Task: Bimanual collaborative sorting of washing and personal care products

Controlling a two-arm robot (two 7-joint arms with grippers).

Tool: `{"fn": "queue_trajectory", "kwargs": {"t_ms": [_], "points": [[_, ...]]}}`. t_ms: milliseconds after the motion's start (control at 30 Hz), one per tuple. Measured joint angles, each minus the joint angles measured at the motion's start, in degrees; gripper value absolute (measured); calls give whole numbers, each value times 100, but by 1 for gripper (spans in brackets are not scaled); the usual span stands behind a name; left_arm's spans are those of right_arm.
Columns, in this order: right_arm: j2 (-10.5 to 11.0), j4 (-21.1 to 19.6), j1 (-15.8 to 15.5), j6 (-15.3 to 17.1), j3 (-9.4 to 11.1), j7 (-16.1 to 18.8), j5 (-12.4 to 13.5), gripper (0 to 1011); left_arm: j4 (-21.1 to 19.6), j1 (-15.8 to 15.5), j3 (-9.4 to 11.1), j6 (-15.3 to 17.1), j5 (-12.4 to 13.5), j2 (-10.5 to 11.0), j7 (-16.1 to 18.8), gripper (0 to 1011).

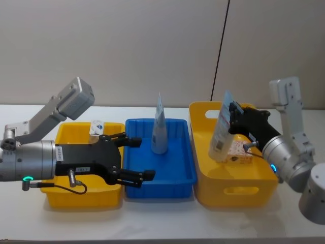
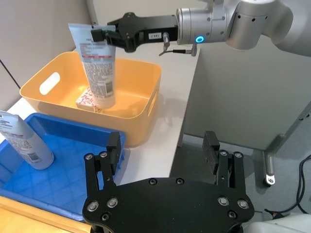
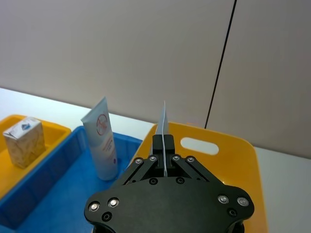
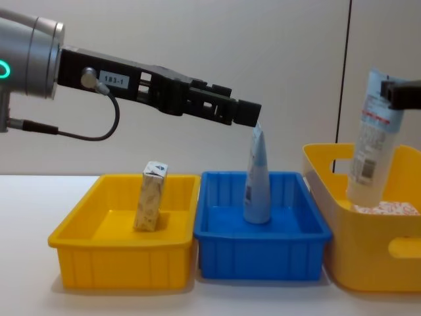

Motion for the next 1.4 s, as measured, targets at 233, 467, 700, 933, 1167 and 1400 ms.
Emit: {"fn": "queue_trajectory", "kwargs": {"t_ms": [233, 467, 700, 933, 1167, 1400], "points": [[-23, 181, -2, 2, -11, -69, -106, 52, 0, 0, 0, 0, 0, 0, 0, 1001], [-109, 336, 37, 1, 8, -190, -199, 250, 0, 0, 0, 0, 0, 0, 0, 1001], [-256, 387, 100, -16, 80, -299, -211, 470, 0, 0, 0, 0, 0, 0, 0, 1001], [-373, 275, 131, -36, 146, -253, -104, 728, 0, 0, 0, 0, 0, 0, 0, 1001], [-390, 98, 125, -51, 181, 12, 102, 914, 0, 0, 0, 0, 0, 0, 0, 1001], [-283, -55, 70, -86, 198, 447, 359, 1000, 0, 0, 0, 0, 0, 0, 0, 1001]]}}
